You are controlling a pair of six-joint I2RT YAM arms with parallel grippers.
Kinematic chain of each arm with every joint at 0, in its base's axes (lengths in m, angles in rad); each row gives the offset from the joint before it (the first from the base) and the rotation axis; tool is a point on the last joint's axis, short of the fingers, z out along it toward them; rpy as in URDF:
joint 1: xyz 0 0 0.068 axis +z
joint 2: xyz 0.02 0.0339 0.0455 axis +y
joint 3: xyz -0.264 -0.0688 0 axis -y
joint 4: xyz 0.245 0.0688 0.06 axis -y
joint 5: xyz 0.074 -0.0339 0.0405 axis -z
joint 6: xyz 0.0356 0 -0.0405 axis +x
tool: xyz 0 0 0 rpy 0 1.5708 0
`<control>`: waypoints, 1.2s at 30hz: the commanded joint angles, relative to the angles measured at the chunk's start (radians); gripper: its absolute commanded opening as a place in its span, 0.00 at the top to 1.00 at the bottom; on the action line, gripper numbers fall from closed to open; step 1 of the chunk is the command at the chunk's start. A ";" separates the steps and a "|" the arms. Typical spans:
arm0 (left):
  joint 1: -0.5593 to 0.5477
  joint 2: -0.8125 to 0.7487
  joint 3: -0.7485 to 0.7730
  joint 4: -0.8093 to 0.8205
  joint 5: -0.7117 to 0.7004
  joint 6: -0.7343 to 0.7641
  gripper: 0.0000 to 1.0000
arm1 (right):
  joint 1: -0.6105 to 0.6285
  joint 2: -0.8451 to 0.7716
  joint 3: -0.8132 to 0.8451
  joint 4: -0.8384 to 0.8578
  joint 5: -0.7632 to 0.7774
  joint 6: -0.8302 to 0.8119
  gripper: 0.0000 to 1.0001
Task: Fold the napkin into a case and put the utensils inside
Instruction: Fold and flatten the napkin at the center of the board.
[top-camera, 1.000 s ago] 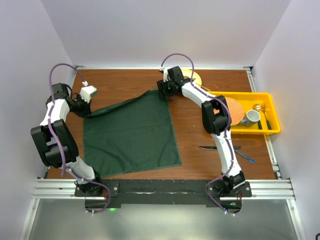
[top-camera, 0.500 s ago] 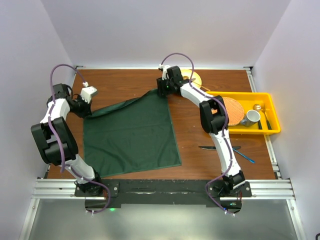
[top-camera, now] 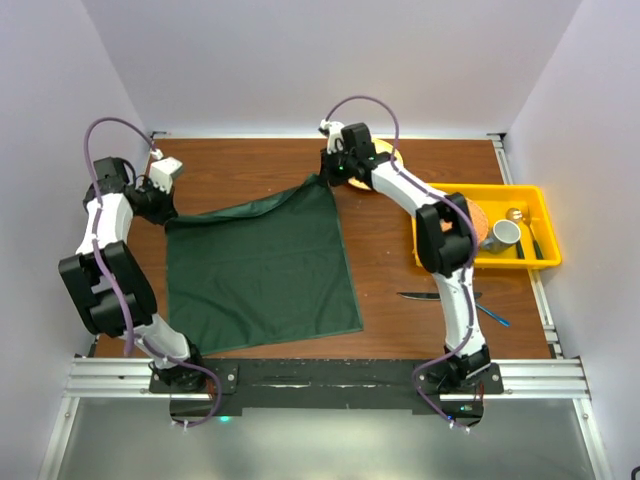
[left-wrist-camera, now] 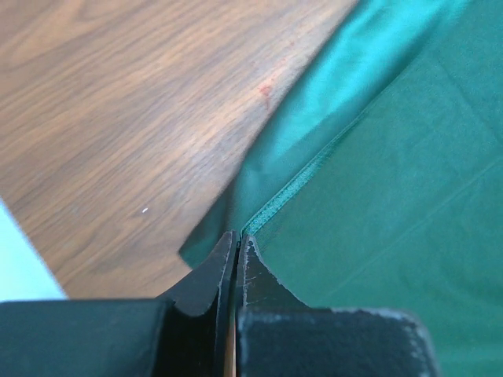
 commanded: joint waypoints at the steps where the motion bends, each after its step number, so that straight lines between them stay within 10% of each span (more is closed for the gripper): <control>1: 0.046 -0.095 0.026 -0.050 0.045 0.000 1.00 | -0.004 -0.212 -0.061 0.004 -0.084 -0.041 1.00; 18: 0.079 -0.207 -0.305 -0.204 -0.044 0.170 1.00 | 0.006 -0.412 -0.535 -0.103 -0.134 -0.064 1.00; 36: 0.059 0.209 0.052 0.004 -0.002 -0.144 1.00 | -0.024 -0.096 -0.104 -0.169 -0.017 -0.107 1.00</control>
